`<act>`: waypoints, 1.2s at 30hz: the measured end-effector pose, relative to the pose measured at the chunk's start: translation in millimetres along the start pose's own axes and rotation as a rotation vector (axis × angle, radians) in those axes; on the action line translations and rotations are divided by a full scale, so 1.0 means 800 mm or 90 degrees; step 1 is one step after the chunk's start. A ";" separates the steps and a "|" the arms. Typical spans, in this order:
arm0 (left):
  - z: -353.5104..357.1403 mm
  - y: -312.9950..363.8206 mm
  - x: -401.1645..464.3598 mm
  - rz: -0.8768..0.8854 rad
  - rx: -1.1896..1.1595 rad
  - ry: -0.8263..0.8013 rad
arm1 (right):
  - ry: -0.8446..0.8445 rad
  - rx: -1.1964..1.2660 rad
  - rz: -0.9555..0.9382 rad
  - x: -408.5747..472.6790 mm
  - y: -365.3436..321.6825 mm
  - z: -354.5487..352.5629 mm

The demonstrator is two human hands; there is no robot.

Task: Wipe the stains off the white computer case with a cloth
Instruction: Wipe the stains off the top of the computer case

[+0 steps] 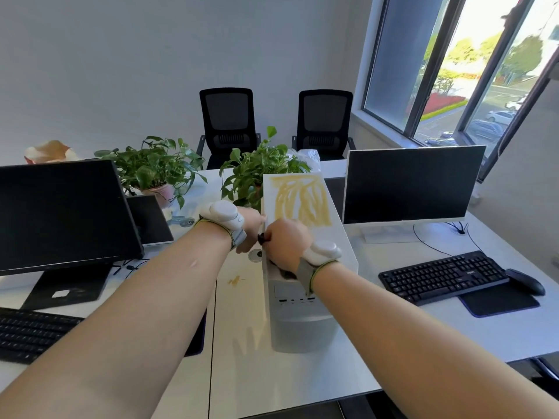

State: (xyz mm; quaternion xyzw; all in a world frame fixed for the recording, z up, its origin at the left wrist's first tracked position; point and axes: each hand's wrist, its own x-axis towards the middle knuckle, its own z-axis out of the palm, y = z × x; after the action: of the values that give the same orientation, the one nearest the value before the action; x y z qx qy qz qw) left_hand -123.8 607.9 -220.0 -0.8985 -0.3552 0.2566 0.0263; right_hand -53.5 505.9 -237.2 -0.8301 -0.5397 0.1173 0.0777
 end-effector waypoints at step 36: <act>0.015 0.000 0.032 0.031 -0.180 0.028 | 0.043 0.030 0.111 0.033 0.163 -0.054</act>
State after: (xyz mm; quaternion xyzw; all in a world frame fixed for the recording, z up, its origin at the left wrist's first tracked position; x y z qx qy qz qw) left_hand -113.4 622.9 -241.8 -0.9070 -0.3652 0.1850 -0.0990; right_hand 83.2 477.5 -231.7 -0.8751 -0.4599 0.1082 0.1045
